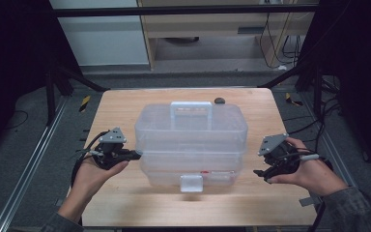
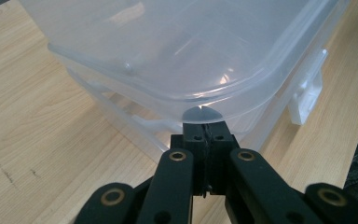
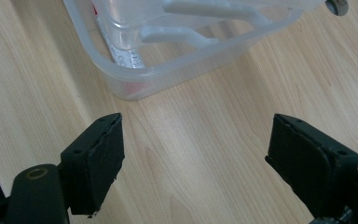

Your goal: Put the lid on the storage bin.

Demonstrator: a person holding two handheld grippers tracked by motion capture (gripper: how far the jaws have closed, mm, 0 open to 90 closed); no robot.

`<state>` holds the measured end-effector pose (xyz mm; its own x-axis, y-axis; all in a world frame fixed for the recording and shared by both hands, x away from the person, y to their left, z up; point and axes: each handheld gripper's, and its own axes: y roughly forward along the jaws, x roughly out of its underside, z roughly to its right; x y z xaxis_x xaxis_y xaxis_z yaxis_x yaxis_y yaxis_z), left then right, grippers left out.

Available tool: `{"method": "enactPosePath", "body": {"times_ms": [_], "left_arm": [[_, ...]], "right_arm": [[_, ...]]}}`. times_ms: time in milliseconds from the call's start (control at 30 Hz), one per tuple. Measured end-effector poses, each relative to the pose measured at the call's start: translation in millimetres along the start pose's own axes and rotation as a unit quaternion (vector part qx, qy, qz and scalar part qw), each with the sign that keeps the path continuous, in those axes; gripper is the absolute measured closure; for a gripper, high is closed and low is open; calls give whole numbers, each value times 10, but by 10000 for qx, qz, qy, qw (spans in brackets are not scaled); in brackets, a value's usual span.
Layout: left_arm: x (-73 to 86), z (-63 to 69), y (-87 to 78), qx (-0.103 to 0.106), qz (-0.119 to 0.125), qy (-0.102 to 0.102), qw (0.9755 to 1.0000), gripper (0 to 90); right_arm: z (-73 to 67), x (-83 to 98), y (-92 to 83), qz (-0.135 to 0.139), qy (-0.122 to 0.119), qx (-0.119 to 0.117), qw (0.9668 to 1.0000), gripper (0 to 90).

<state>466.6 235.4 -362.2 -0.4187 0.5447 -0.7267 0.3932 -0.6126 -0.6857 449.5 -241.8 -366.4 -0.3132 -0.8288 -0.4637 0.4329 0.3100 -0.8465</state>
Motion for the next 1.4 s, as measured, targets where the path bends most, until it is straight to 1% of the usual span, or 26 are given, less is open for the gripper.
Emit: {"method": "enactPosePath", "body": {"times_ms": [100,200,433,600,1067,1133,1167,1233,1300,1333,1367,1400], "left_arm": [[5,4,6,0,-36,32,10000,893],[11,14,2,-46,-45,57,10000,893],[55,30,19,-31,-77,74,9999,892],[97,40,36,-11,-131,112,9998,892],[168,60,73,35,-186,108,9998,892],[175,58,83,39,-239,144,9996,891],[182,56,88,12,-292,160,9994,889],[214,47,107,-63,-517,218,9984,866],[258,39,122,-310,-741,338,9962,867],[300,17,127,-326,-722,291,9964,869],[319,-6,117,-298,-691,233,9969,869],[342,-27,108,-337,-651,171,9972,869]], "right_arm": [[4,19,20,-3,23,4,10000,183],[11,42,35,-4,73,30,10000,180],[10,105,79,-19,144,45,9999,166],[8,125,110,-38,185,91,9998,153],[1,135,165,-45,210,111,9997,147],[-1,137,180,-40,228,116,9997,142],[-6,138,191,-45,246,123,9996,137],[-15,141,216,-68,239,164,9996,132],[-22,145,233,-90,240,187,9995,132],[-24,147,236,-88,240,191,9995,132],[-18,155,243,-65,269,228,9994,132],[-18,155,243,-65,269,228,9994,132]]}}
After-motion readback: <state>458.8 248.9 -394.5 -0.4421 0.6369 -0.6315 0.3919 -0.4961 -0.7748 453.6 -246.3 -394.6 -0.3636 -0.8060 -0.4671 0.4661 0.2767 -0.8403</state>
